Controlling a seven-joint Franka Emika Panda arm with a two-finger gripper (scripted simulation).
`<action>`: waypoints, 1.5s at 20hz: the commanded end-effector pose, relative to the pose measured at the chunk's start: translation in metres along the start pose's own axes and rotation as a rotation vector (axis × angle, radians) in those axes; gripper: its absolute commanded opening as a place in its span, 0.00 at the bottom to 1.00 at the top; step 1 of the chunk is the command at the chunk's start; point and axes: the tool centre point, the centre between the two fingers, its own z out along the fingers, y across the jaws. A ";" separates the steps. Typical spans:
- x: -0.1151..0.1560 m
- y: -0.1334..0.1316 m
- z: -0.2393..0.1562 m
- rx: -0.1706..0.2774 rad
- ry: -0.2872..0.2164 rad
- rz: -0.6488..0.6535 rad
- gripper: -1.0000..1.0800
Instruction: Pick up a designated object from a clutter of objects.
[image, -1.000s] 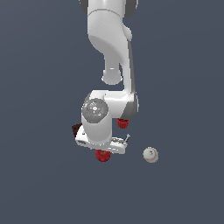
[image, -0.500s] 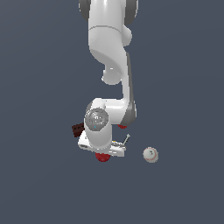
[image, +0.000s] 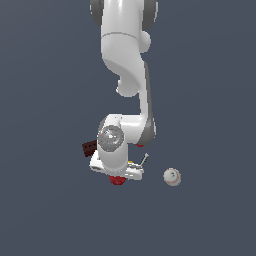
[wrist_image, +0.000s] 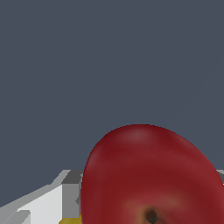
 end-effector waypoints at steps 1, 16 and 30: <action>0.001 0.000 0.000 0.000 0.001 0.000 0.00; -0.009 -0.016 -0.032 0.000 0.000 0.000 0.00; -0.048 -0.081 -0.166 -0.001 0.001 0.000 0.00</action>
